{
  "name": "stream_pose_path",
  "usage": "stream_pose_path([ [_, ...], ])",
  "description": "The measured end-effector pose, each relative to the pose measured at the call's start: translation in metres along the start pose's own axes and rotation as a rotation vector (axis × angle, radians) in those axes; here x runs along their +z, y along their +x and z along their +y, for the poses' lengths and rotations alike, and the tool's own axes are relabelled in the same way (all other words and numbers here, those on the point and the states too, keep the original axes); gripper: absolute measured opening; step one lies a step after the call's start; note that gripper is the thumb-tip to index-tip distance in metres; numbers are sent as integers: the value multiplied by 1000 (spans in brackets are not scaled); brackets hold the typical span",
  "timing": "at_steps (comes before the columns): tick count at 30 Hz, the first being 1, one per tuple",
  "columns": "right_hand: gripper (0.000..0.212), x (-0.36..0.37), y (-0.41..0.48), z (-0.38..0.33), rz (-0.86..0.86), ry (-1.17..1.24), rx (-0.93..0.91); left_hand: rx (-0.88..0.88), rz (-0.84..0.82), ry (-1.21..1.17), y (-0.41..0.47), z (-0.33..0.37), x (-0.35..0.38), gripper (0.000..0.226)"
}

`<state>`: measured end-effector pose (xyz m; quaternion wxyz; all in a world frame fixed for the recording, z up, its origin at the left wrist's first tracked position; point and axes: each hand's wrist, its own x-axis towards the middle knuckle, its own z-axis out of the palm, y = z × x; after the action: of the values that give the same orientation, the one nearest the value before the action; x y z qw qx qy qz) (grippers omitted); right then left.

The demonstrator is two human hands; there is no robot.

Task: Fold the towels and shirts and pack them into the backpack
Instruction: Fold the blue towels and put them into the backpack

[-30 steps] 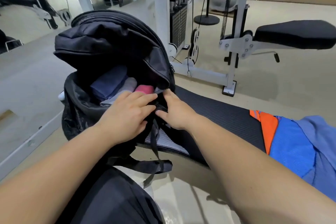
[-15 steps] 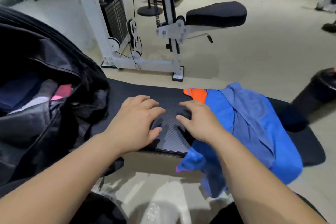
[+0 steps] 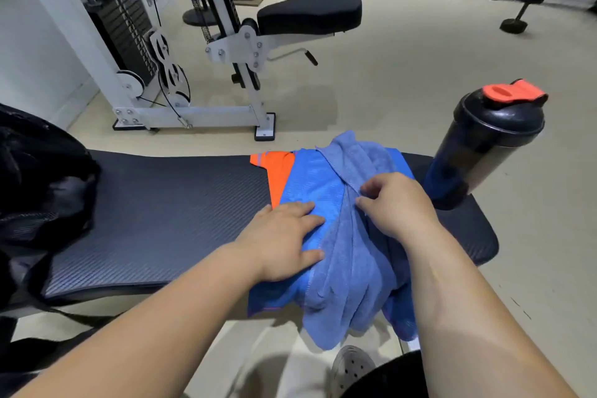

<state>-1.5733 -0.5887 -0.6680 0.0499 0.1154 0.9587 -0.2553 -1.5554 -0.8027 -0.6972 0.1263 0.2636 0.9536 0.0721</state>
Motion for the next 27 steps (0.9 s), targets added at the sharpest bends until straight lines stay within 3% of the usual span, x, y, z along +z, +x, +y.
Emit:
stream_pose_path([
  [4, 23, 2, 8, 11, 42, 15, 69, -41, 25, -124, -6, -12, 28, 80],
  [7, 6, 5, 12, 11, 65, -16, 69, -48, 45, -154, -5, -13, 29, 88],
  [9, 5, 5, 14, 11, 83, 6, 31, -59, 49, -203, -4, -11, 25, 89],
  [12, 7, -5, 8, 2, 33, 306, -67, -30, 195, -352, -4, -5, 10, 89],
  [16, 6, -24, -17, -17, -216, 775, -310, 100, 500, -469, 1, 14, -27, 60],
  [21, 8, -38, -29, -24, -287, 1011, -346, 108, 532, -503, -4, 25, -65, 12],
  [27, 13, -38, -35, -32, -384, 961, -427, 127, 592, -578, -27, 18, -90, 15],
])
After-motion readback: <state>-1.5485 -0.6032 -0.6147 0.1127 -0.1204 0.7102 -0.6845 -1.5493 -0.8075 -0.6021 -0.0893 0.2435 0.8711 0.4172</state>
